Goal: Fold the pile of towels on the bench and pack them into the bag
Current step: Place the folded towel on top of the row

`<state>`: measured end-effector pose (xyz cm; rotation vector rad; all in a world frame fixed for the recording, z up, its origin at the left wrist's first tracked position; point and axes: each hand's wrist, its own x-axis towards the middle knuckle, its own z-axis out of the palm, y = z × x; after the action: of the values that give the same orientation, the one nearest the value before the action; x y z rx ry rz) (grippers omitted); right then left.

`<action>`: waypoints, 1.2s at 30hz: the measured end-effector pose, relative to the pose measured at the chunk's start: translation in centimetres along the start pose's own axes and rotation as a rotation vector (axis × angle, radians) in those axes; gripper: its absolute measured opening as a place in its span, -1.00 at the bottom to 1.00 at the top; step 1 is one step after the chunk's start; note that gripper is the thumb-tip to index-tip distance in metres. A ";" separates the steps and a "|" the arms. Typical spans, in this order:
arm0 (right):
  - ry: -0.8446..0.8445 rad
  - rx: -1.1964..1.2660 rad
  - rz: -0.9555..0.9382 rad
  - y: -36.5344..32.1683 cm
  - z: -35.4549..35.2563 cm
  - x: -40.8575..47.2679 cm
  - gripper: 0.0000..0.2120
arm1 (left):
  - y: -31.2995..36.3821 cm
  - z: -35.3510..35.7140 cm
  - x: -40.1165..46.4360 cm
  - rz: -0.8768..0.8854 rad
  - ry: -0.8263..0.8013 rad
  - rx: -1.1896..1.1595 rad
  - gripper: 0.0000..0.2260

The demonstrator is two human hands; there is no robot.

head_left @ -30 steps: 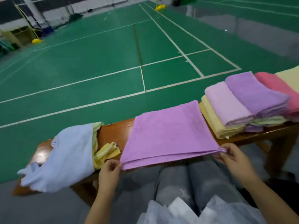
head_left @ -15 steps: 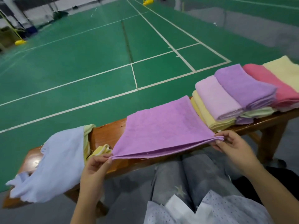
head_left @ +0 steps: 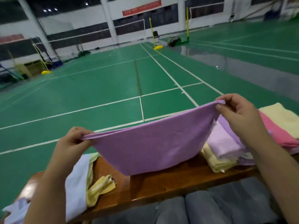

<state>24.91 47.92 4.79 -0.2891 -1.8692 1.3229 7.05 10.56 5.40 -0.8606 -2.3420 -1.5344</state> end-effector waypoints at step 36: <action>-0.297 -0.156 0.239 -0.9 10.6 -7.7 -0.90 | 6.8 14.3 -5.6 -0.487 -0.136 -0.506 -0.96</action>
<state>22.44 35.73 0.58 -0.4269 -2.2487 1.4431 17.47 23.29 1.75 -0.5054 -2.4108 -2.4055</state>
